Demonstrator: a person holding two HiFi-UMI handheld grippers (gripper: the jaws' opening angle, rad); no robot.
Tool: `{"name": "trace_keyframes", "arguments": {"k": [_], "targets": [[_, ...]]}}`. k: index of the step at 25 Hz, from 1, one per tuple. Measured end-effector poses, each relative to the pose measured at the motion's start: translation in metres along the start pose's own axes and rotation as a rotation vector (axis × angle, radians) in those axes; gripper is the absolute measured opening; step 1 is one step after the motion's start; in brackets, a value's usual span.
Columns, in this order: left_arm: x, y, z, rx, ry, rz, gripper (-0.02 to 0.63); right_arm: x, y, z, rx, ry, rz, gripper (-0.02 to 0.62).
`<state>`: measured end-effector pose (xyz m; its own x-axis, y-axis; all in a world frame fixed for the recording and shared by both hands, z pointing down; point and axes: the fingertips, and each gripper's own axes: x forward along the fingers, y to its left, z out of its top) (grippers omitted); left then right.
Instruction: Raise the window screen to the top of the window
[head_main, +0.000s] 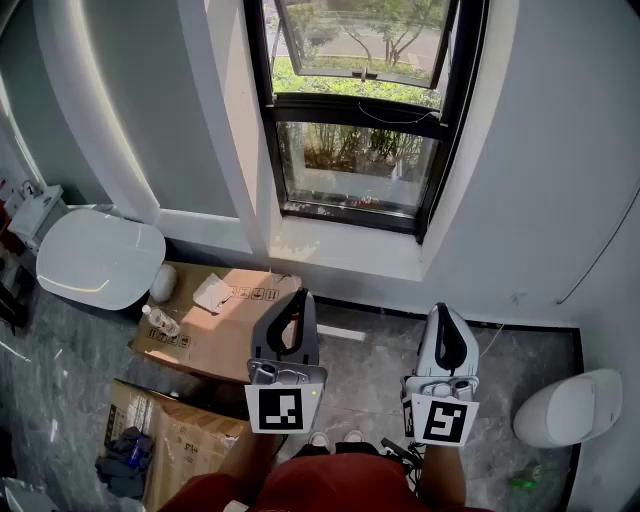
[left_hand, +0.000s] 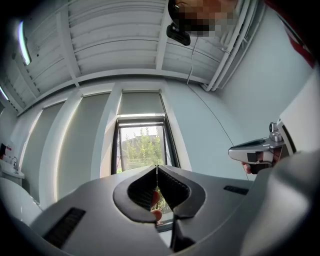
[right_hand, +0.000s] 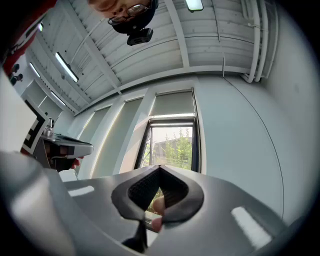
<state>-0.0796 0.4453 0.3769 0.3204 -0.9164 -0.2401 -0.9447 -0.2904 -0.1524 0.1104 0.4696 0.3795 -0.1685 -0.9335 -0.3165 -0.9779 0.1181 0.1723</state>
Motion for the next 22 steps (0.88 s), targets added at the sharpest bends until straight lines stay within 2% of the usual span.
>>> {"name": "trace_keyframes", "arguments": {"k": [6, 11, 14, 16, 22], "targets": [[0.003, -0.014, -0.001, -0.020, 0.007, 0.014, 0.006, -0.001, -0.014, -0.001, 0.006, -0.008, 0.010, 0.011], [0.005, -0.033, 0.000, -0.086, 0.012, -0.003, 0.006, -0.006, -0.029, -0.005, 0.049, -0.014, 0.011, 0.011], [0.007, -0.049, 0.003, -0.068, -0.012, -0.021, 0.006, -0.009, -0.036, -0.013, 0.138, -0.006, 0.042, 0.009], [0.006, -0.057, 0.003, -0.060, 0.010, -0.022, 0.006, -0.012, -0.039, -0.018, 0.198, -0.003, 0.061, 0.011], [-0.009, -0.063, -0.006, -0.043, 0.054, 0.023, 0.006, -0.015, -0.044, -0.018, 0.208, -0.022, 0.092, 0.010]]}}
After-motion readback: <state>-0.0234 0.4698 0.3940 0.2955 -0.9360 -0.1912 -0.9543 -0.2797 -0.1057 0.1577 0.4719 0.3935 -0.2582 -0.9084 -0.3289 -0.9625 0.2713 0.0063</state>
